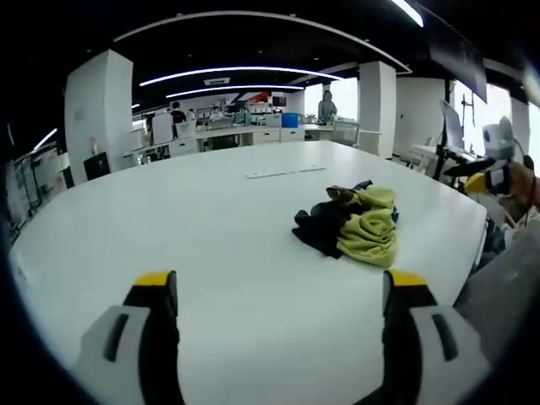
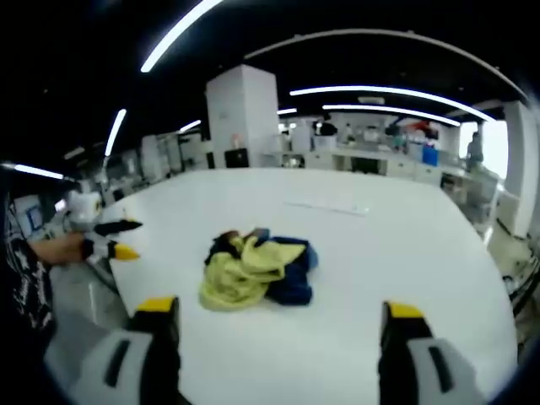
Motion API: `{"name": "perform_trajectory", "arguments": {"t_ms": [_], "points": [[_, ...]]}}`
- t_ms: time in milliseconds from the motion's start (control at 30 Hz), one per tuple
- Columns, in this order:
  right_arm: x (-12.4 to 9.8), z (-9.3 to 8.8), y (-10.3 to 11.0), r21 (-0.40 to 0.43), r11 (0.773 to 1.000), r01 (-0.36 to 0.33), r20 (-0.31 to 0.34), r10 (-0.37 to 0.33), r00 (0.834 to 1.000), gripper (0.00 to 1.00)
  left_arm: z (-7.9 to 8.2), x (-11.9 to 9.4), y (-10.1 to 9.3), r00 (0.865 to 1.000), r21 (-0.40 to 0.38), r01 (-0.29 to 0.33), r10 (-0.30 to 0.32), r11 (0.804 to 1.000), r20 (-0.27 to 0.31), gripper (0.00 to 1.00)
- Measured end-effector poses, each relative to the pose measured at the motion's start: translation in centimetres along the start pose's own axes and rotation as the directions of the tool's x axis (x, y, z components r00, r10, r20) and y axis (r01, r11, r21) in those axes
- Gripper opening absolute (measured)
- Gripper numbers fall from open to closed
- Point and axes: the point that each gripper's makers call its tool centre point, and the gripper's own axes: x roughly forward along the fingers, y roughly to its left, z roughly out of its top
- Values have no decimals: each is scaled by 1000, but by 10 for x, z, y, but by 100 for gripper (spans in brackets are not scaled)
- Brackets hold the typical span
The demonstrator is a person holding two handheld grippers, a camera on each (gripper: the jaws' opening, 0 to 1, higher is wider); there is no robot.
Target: Fold the garment on the visible template until the final outline fits inside the template.
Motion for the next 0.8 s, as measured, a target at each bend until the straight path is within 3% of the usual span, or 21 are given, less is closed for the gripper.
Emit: {"name": "perform_trajectory", "arguments": {"t_ms": [800], "points": [[-4,2,7,-5,1000,-6,-1,6,1000,99,4,-1,-7,1000,7,17,-17,1000,2,99]]}}
